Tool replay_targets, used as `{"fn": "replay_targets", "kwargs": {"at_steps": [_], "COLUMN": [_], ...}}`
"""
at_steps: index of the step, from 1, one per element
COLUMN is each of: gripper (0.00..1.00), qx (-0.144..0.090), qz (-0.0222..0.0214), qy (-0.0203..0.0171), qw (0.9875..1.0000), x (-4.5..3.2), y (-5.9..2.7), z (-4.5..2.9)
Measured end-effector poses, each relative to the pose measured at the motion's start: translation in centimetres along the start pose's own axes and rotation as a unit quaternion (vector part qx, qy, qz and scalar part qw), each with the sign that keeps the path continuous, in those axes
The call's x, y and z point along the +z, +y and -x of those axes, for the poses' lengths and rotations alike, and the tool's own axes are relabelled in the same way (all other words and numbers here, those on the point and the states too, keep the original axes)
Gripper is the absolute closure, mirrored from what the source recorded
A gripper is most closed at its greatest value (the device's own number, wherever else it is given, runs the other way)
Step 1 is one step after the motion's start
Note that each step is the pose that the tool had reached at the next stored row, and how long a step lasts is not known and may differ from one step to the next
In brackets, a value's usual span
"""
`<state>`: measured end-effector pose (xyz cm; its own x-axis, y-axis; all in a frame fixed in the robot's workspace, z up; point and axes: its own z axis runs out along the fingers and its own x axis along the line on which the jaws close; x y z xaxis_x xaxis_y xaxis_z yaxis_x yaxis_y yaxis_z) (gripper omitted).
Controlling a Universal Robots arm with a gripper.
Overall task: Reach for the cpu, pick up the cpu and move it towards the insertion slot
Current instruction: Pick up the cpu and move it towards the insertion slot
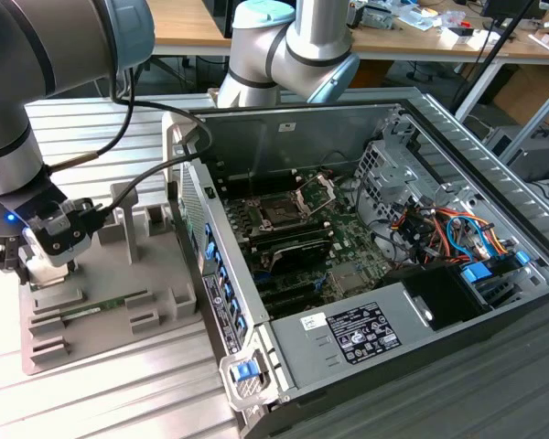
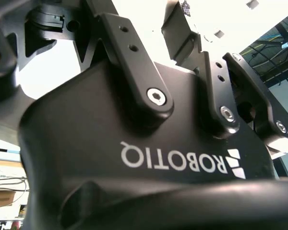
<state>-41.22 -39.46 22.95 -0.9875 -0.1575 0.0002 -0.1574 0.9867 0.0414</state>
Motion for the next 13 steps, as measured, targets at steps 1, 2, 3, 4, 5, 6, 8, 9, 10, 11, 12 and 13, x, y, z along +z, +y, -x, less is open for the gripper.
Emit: {"fn": "replay_targets", "kwargs": {"at_steps": [1, 2, 3, 4, 5, 6, 8, 9, 10, 11, 12, 13], "gripper": [0.45, 0.45, 0.45, 0.45, 0.45, 0.45, 0.45, 0.45, 0.45, 0.45, 0.45, 0.45], "qx": [0.000, 0.000, 0.000, 0.000, 0.000, 0.000, 0.000, 0.000, 0.000, 0.000, 0.000, 0.000], "qz": [0.0000, 0.0000, 0.0000, 0.0000, 0.0000, 0.0000, 0.0000, 0.0000, 0.0000, 0.0000, 0.0000, 0.0000], "qy": [0.0000, 0.0000, 0.0000, 0.0000, 0.0000, 0.0000, 0.0000, 0.0000, 0.0000, 0.0000, 0.0000, 0.0000], "qw": [1.0000, 1.0000, 1.0000, 1.0000, 1.0000, 1.0000, 1.0000, 1.0000, 1.0000, 1.0000, 1.0000, 1.0000], "x": [-0.02, -0.05, -0.07, -0.10, -0.13, -0.15, -0.20, -0.23, -0.25, -0.28, -0.31, -0.35], "y": [0.00, 0.00, 0.00, 0.00, 0.00, 0.00, 0.01, 0.01, 0.01, 0.01, 0.01, 0.01], "z": [0.00, 0.00, 0.00, 0.00, 0.00, 0.00, 0.00, 0.00, 0.00, 0.00, 0.00, 0.00]}}
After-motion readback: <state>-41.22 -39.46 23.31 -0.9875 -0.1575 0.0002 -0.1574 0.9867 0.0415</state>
